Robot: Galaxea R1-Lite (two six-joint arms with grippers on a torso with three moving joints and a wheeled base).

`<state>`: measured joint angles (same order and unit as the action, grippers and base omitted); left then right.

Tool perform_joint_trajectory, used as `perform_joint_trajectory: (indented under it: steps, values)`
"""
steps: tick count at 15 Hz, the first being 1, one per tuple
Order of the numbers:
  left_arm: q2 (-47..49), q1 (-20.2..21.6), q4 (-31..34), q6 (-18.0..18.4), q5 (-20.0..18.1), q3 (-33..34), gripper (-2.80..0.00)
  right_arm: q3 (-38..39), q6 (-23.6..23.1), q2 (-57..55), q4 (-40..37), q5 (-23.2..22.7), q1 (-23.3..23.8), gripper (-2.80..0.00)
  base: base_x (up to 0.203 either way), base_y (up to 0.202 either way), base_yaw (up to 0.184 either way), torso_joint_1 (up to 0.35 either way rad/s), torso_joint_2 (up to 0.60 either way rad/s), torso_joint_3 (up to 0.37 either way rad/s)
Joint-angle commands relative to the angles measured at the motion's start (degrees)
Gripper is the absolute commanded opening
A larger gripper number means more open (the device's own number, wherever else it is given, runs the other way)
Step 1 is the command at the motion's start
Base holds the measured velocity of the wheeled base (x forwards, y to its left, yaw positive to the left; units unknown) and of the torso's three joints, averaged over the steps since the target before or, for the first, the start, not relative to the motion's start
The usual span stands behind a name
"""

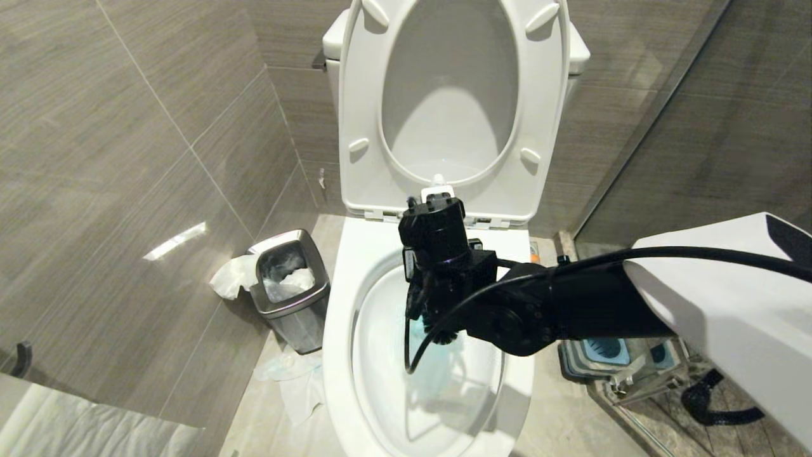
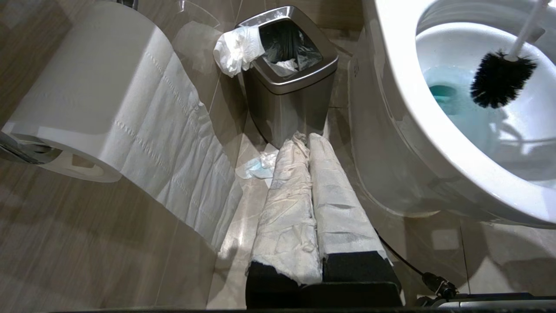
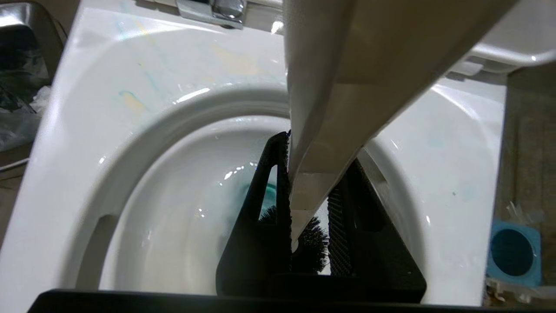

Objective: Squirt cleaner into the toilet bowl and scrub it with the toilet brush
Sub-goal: Scrub the toilet bowl

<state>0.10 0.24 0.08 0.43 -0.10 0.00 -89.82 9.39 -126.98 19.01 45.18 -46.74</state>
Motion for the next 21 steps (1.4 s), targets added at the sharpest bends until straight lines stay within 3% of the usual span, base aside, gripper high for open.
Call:
perform_joint_trajectory:
  steps: [1,7,12,21]
  values:
    - [0.1,0.0,0.0,0.0,0.0,0.1,-2.8,5.1,0.6,5.3,0.2,0.2,-0.1,-2.8,0.0,0.0,0.0,0.0,0.0,0.0]
    - [0.1,0.0,0.0,0.0,0.0,0.0,-2.8,13.5,3.7,11.9,0.2,0.8,-5.4,-2.8,0.0,0.0,0.0,0.0,0.0,0.0]
    - [0.1,0.0,0.0,0.0,0.0,0.1,-2.8,15.1,6.1,12.1,0.2,2.9,-12.0,-2.8,0.0,0.0,0.0,0.0,0.0,0.0]
    - [0.1,0.0,0.0,0.0,0.0,0.1,-2.8,0.2,4.1,1.3,-0.1,3.1,-11.4,-2.8,0.0,0.0,0.0,0.0,0.0,0.0]
